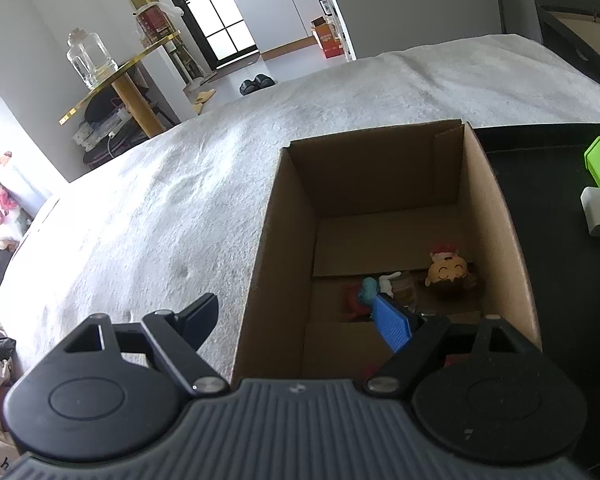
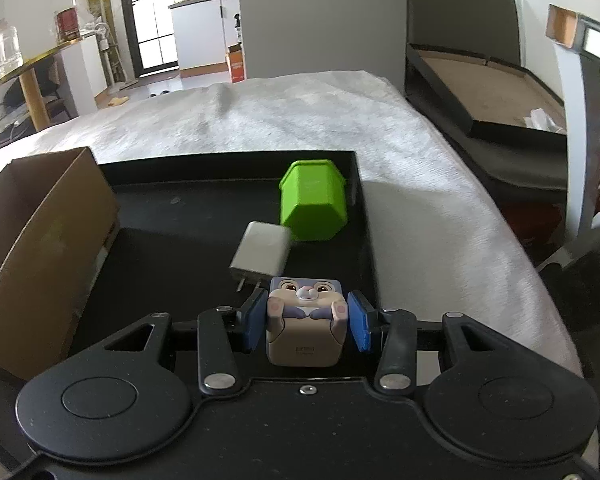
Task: Organize rigid objects
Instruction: 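Lift the bunny-face cube into the box and open the right gripper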
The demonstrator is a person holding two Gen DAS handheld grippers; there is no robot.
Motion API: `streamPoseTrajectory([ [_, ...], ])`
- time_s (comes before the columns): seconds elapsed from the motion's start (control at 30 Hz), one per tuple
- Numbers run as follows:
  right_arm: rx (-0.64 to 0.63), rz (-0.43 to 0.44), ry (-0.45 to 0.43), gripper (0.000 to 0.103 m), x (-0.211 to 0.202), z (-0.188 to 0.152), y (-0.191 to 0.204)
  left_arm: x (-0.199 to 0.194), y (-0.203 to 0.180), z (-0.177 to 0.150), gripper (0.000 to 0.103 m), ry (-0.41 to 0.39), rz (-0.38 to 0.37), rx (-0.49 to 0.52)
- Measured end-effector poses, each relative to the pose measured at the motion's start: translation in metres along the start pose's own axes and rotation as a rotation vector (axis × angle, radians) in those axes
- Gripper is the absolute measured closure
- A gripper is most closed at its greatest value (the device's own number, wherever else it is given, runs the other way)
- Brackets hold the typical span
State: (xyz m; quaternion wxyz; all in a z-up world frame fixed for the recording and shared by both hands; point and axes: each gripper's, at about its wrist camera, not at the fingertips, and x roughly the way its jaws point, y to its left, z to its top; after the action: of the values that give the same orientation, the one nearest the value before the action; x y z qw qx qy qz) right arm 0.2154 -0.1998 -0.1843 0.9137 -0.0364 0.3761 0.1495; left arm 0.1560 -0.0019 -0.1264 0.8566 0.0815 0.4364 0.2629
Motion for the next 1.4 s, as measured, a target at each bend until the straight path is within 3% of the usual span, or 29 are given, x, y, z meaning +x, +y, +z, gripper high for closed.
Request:
streamPoseTrajectory([
  [0.53,-0.021,0.011,0.035,0.060,0.014,0.000,0.007,0.003,0.004,-0.002,0.020,0.006,-0.001,-0.008],
  [1.4,-0.081,0.129,-0.153,0.060,-0.029,0.037,0.054,0.008,0.035,-0.013,0.020,-0.012,-0.053,-0.100],
])
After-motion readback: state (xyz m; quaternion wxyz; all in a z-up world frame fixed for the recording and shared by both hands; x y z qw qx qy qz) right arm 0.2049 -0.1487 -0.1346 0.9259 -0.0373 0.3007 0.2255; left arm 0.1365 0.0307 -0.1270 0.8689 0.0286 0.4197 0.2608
